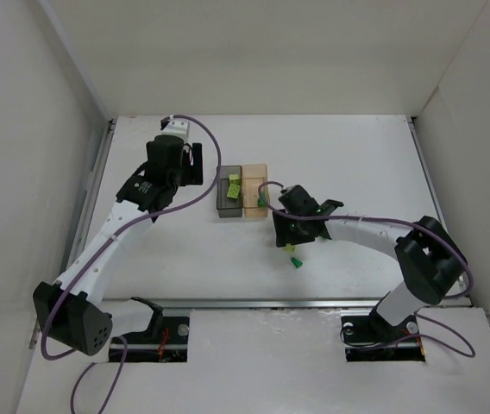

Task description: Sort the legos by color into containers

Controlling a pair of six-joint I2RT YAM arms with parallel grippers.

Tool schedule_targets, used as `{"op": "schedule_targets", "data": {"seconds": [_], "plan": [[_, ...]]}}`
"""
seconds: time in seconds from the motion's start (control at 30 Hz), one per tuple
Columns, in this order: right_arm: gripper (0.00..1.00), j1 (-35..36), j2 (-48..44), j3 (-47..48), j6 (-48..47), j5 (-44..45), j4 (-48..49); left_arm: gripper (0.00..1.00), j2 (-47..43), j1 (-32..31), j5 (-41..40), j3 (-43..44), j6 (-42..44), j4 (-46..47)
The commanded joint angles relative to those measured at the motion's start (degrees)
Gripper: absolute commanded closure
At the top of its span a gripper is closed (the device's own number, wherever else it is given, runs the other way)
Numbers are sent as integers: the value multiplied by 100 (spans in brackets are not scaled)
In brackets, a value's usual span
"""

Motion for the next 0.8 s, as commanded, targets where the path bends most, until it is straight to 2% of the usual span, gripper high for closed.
{"op": "schedule_targets", "data": {"seconds": [0.0,0.13,0.23,0.33,0.37,0.43,0.57,0.67,0.7,0.77], "plan": [[38,6,77,-20,222,328,284,28,-179,11,-41,80,-243,64],[39,6,191,-20,275,565,64,28,-179,11,100,133,-243,12],[45,58,192,-20,275,618,11,28,-232,11,153,133,-243,12],[65,111,192,-73,275,548,64,28,-232,11,153,133,-243,12],[82,111,192,-73,275,548,64,28,-232,11,205,133,-243,12],[98,111,87,-21,275,495,-41,28,-285,11,206,133,-296,12],[100,286,-640,216,-22,373,-480,28,-338,11,320,81,-208,64],[100,287,-1195,374,-619,-189,-551,27,-390,11,320,-59,-156,135],[100,287,-1510,427,-873,-338,-403,24,-390,63,224,-60,-243,135],[100,287,-1706,515,-1086,-672,-78,9,-443,133,83,-200,-401,205]]}}
